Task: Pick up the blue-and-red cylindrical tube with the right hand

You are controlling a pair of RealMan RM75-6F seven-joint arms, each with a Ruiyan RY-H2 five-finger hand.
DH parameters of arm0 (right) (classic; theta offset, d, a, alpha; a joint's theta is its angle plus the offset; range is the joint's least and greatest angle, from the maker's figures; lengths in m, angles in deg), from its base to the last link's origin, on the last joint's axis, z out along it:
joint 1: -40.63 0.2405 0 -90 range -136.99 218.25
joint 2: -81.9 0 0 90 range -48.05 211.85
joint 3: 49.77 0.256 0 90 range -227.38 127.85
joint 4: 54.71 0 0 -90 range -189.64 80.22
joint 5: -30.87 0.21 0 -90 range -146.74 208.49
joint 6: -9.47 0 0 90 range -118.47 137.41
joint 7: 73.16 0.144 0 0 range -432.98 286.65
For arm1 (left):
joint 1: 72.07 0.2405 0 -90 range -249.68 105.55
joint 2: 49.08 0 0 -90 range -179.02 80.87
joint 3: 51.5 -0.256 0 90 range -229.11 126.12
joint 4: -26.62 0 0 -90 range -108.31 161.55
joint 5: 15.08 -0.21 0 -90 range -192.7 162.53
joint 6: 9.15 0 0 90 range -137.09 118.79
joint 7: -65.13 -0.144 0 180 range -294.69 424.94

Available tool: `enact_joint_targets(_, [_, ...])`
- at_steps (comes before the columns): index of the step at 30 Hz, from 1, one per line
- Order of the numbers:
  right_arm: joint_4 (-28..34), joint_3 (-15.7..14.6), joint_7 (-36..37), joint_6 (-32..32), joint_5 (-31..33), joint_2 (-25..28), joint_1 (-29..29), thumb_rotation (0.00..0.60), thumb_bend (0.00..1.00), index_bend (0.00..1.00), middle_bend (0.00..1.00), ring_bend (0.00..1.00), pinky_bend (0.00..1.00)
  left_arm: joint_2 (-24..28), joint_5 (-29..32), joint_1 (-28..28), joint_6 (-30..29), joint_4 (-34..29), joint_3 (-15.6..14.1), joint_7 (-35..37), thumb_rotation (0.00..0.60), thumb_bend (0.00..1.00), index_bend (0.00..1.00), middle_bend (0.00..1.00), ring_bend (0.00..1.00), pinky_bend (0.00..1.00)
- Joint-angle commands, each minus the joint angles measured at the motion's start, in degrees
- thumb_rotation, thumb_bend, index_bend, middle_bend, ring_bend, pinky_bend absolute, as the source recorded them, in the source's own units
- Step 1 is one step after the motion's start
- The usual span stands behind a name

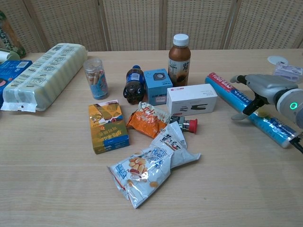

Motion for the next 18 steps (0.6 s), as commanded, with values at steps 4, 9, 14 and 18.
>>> enact_joint_targets(4, [-1.8, 0.7, 1.6, -1.3, 2.4, 0.6, 0.5, 0.538, 0.03, 0.0, 0.0, 0.0, 0.0, 0.1, -0.1, -0.1, 0.0, -0.5, 0.3, -0.5, 0.6, 0.22, 0.05, 0.02, 0.0, 0.0])
enact_joint_targets(9, [-2.9, 0.9, 2.0, -2.7, 4.5, 0.7, 1.0, 0.548, 0.03, 0.0, 0.0, 0.0, 0.02, 0.2, 0.0, -0.3, 0.4, -0.9, 0.3, -1.1, 0.6, 0.22, 0.05, 0.02, 0.0, 0.0])
enact_joint_targets(14, [-4.6, 1.0, 2.0, -5.0, 6.2, 0.5, 2.4, 0.6, 0.04, 0.0, 0.0, 0.0, 0.13, 0.3, -0.1, -0.1, 0.2, -1.2, 0.4, -1.3, 0.6, 0.22, 0.05, 0.02, 0.0, 0.0])
enact_joint_targets(18, [-5.7, 1.4, 1.9, -5.6, 7.5, -0.2, 3.6, 0.6, 0.07, 0.0, 0.0, 0.0, 0.26, 0.4, -0.3, 0.0, 0.1, -1.3, 0.3, -1.5, 0.6, 0.22, 0.05, 0.02, 0.0, 0.0])
